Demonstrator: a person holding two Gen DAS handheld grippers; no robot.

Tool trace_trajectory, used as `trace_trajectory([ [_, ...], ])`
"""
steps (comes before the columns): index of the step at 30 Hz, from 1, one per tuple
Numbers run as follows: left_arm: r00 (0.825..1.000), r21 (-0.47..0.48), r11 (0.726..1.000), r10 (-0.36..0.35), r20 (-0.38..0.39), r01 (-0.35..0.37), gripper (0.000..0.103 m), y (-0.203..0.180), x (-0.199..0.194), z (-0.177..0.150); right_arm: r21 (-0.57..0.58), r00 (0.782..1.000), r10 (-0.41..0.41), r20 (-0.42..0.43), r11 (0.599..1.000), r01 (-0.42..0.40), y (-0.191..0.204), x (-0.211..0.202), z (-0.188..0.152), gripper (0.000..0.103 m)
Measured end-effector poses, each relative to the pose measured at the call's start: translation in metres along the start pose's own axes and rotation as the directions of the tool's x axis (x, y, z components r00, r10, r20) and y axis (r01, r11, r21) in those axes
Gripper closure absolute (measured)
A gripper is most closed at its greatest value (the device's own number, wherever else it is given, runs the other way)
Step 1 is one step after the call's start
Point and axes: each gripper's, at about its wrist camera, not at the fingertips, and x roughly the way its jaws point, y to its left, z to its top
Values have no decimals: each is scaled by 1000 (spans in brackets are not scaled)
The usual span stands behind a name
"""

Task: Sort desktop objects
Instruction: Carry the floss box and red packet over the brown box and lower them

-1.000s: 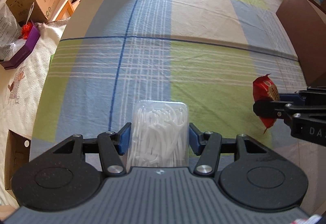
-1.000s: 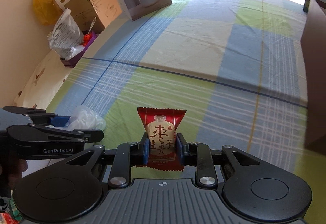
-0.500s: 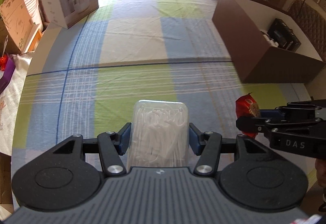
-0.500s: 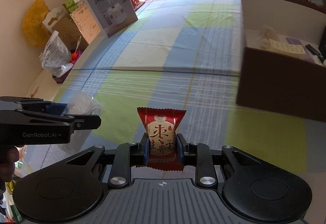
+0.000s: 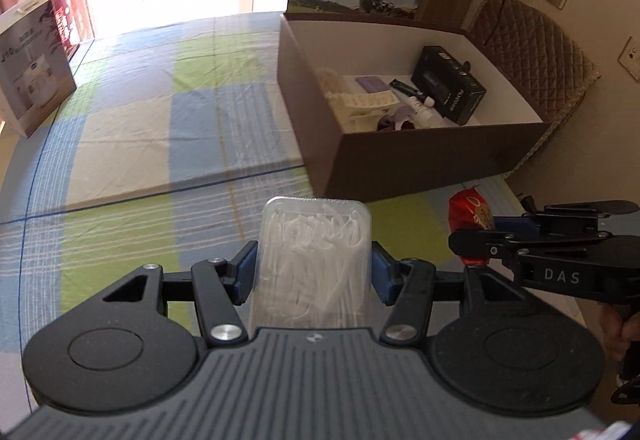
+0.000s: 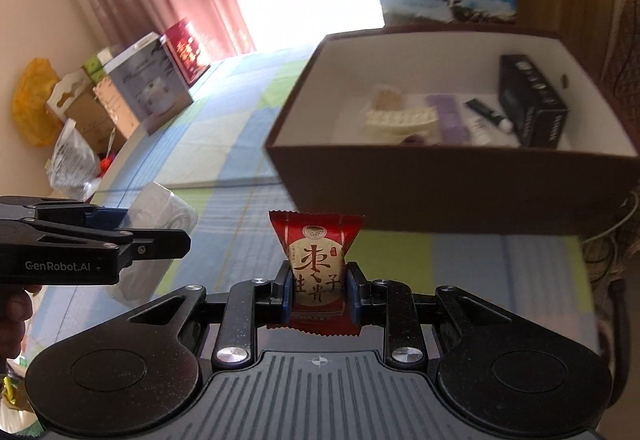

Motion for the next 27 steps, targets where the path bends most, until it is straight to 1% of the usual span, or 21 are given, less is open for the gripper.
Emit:
trace_trajectory([
  [4, 999, 17, 1000, -22, 31, 21, 51, -24, 7, 22, -4, 999, -13, 49, 1000, 13, -27, -18, 23, 79],
  [8, 997, 20, 999, -30, 71, 29, 51, -45, 18, 53, -21, 994, -21, 105, 1000, 23, -52, -31, 51, 79],
  [11, 995, 14, 999, -36, 98, 35, 51, -55, 28, 77, -28, 990, -21, 136, 999, 25, -68, -33, 73, 79],
  [14, 994, 11, 1000, -21, 110, 20, 51, -64, 43, 99, -34, 990, -17, 142, 999, 22, -83, -26, 93, 79],
  [18, 995, 11, 1000, 19, 100, -20, 51, -70, 67, 122, -34, 993, -20, 114, 999, 24, -102, -7, 113, 79],
  [22, 998, 9, 999, 46, 45, -47, 51, -69, 97, 134, -33, 998, -21, 64, 999, 23, -119, 15, 123, 79],
  [27, 996, 47, 996, 81, -32, -79, 51, -71, 131, 137, -22, 1000, -6, -22, 1000, 6, -136, 40, 126, 79],
])
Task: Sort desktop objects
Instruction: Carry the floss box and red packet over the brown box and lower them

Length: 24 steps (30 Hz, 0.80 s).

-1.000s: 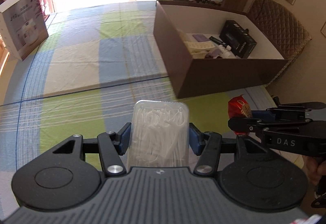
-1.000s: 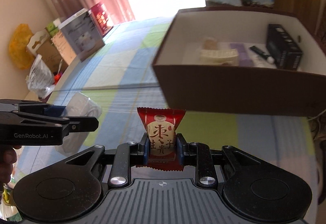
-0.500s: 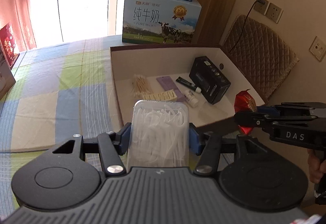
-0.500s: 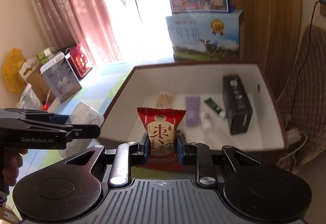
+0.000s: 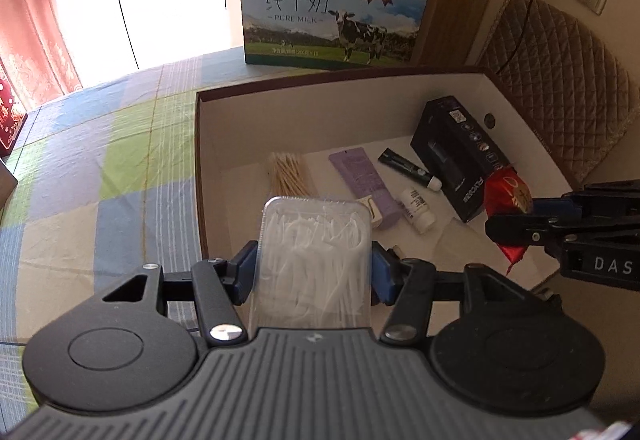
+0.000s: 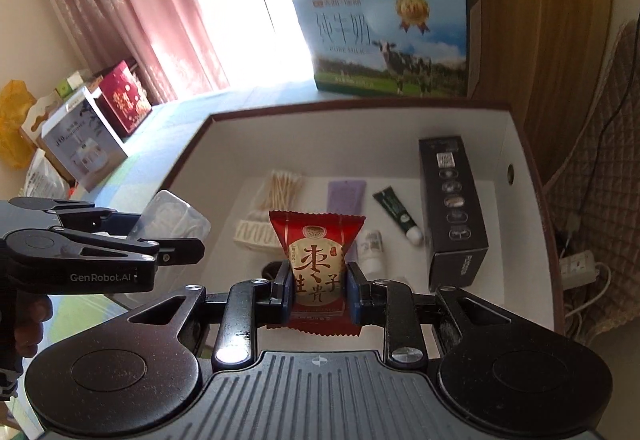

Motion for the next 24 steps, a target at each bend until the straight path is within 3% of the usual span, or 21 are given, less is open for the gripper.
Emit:
trace_trajectory([
  [11, 988, 73, 997, 31, -154, -20, 51, -5, 37, -3, -10, 992, 43, -116, 999, -45, -14, 30, -2, 79],
  [24, 980, 159, 987, 65, -187, -35, 48, -12, 53, 0, -4, 985, 56, -163, 998, -58, -16, 43, -1, 79],
])
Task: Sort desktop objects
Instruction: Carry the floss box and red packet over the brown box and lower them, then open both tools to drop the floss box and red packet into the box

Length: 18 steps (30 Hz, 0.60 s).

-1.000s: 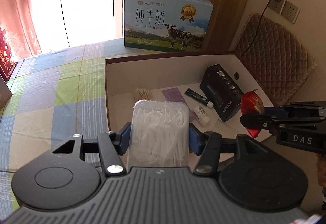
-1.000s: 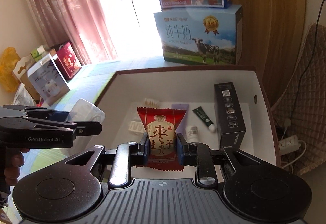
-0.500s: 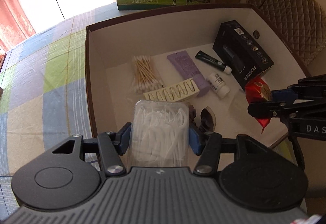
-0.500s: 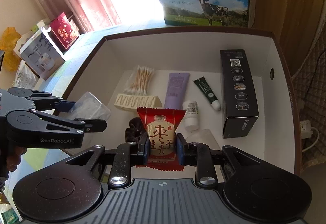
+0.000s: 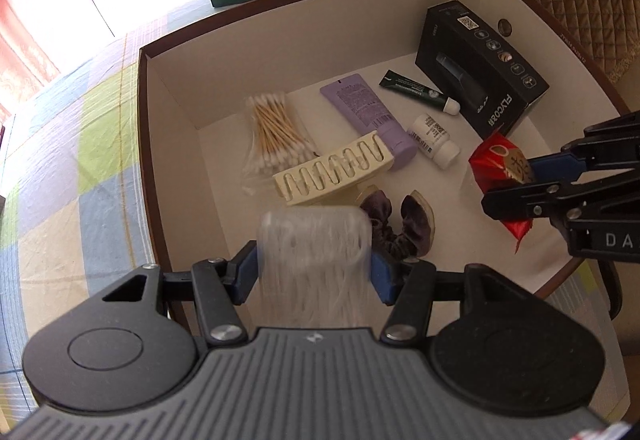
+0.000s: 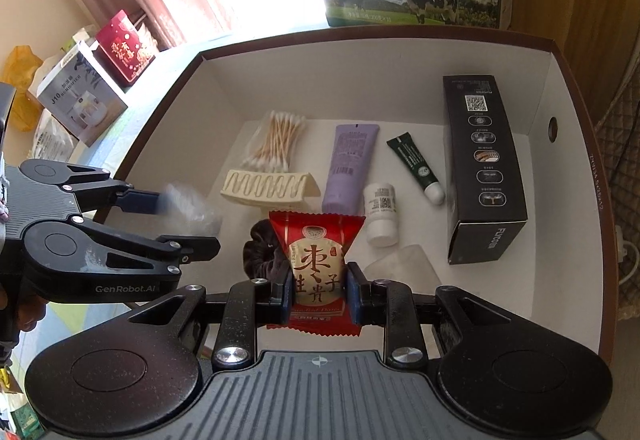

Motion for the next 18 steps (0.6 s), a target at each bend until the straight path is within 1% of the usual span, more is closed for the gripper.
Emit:
trace_trajectory([
  [3, 1000, 11, 1000, 6, 3, -6, 48, -1, -1, 0, -5, 1000, 1, -5, 1000, -1, 1, 1, 0, 79],
  [7, 1000, 3, 1000, 7, 6, -7, 48, 1, -2, 1, -10, 1000, -2, -8, 1000, 2, 2, 1, 1, 79],
  [16, 999, -14, 1000, 13, 37, -13, 41, 3, -16, -2, -44, 1000, -9, -6, 999, 9, 10, 2, 1, 79],
  [17, 999, -16, 1000, 15, 40, -15, 40, 4, -17, -2, -48, 1000, -6, -1, 999, 6, 11, 2, 2, 78],
  [18, 999, -20, 1000, 18, 43, -17, 39, 4, -19, -3, -54, 1000, -4, 4, 999, 4, 12, 1, 2, 73],
])
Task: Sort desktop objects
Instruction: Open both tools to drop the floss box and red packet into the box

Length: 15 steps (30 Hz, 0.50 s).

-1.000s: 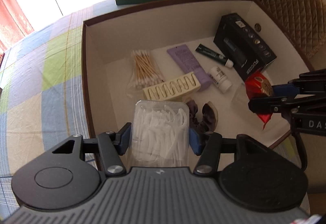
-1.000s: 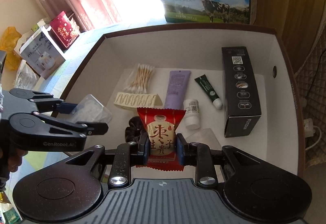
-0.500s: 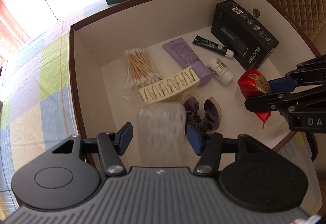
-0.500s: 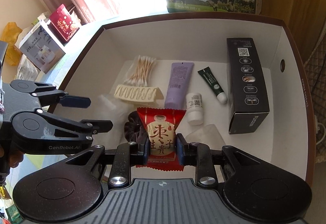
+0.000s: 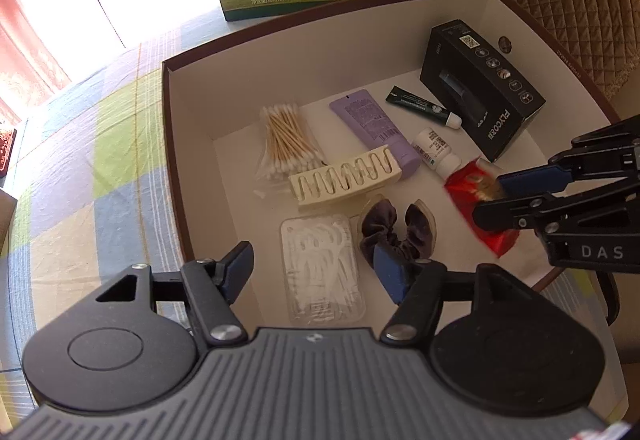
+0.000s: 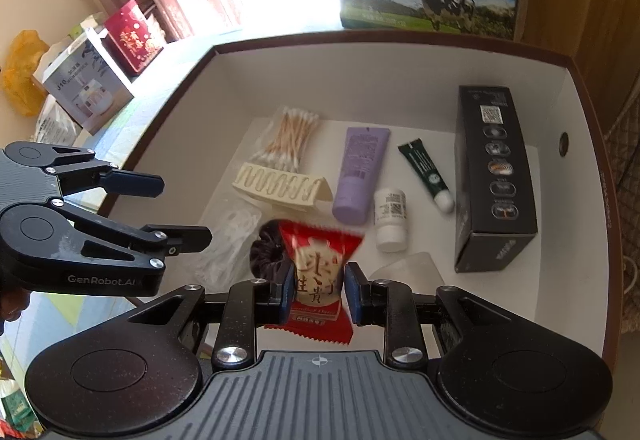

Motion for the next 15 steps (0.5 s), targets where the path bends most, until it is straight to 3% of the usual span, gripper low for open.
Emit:
trace_trajectory([
  [1, 1000, -3, 1000, 2, 3, -2, 38, 0, -2, -1, -4, 1000, -3, 5, 1000, 3, 1, -1, 0, 66],
  [2, 1000, -7, 1000, 3, 8, -3, 36, 1, -5, -1, -6, 1000, -9, 14, 1000, 9, 2, -3, 0, 50],
  [3, 1000, -11, 1000, 4, 13, -4, 34, 1, -7, -2, -11, 999, -15, 29, 1000, 16, 3, -6, -1, 42],
  [7, 999, -24, 1000, 9, 30, -8, 30, 3, -17, -5, -14, 999, -17, 43, 1000, 17, 5, -14, -2, 39],
  [12, 998, -38, 999, 20, 53, -18, 26, 2, -30, -8, -16, 998, -25, 63, 1000, 26, 7, -25, -6, 20],
  [15, 998, -45, 999, 26, 66, -23, 24, 1, -37, -11, -15, 997, -34, 75, 999, 35, 8, -34, -9, 15],
])
